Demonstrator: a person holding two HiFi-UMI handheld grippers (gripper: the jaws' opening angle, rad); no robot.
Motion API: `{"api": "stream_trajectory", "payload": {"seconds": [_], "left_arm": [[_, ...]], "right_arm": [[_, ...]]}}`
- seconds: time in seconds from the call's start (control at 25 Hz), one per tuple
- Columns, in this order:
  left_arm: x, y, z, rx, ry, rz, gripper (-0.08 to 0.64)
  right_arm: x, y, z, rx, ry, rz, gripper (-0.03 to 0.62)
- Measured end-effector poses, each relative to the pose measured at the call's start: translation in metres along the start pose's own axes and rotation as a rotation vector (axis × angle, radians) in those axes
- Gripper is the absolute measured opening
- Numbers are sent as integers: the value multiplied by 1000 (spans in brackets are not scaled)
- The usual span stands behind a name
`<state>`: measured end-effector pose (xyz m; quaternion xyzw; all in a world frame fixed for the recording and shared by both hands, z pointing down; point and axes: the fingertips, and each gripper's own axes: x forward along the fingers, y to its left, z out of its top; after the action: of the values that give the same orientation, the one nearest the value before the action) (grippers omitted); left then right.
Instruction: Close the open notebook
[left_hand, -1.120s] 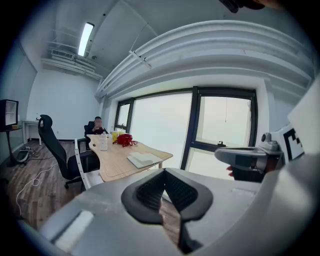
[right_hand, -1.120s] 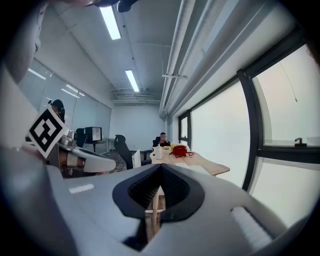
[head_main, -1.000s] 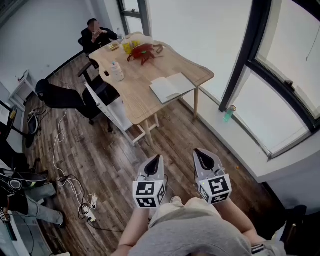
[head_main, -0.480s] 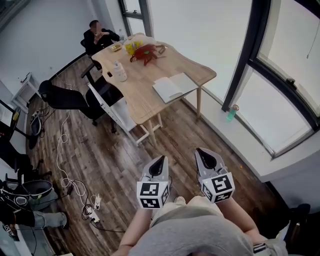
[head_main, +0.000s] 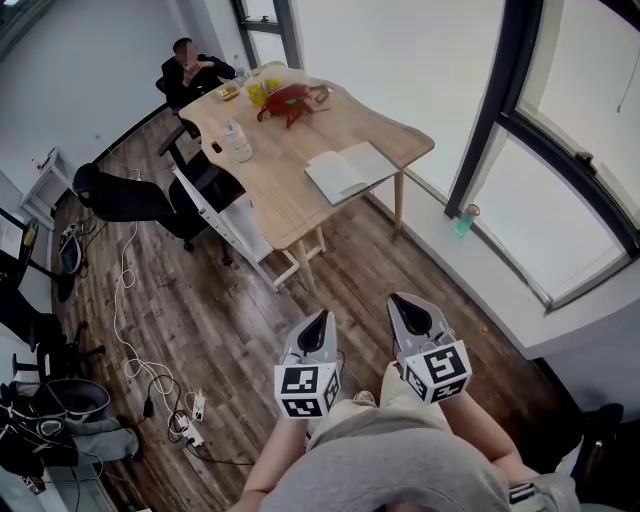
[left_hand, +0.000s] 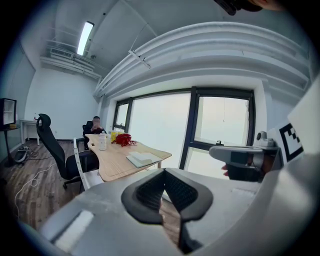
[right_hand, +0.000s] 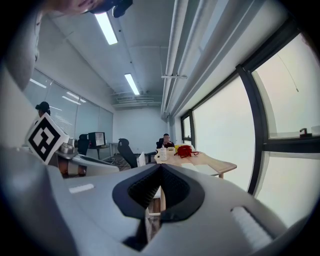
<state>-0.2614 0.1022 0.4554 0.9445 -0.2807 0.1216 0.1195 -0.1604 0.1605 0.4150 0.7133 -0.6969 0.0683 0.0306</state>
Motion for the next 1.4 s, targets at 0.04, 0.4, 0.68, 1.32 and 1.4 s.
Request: {"api": "stream_trajectory", "payload": {"seconds": [0.04,0.4,0.68,1.32,1.4], "left_arm": [[2,2,-1,-3,3,5,5],[44,19,9,-12,-1,65,5],[102,15,24,-12,13,95,5],[235,-4,70,-52,1,219,5],[250,-7,75,-57,0,242,5]], "right_arm": [[2,0,-1,-3,1,5,0],[42,-28,5,-8,-17,68,0],[79,-85,14,-1,-20,91,0],[166,-221,40,-30,10,225,0],[175,-236,42,-40,15,246,0]]}}
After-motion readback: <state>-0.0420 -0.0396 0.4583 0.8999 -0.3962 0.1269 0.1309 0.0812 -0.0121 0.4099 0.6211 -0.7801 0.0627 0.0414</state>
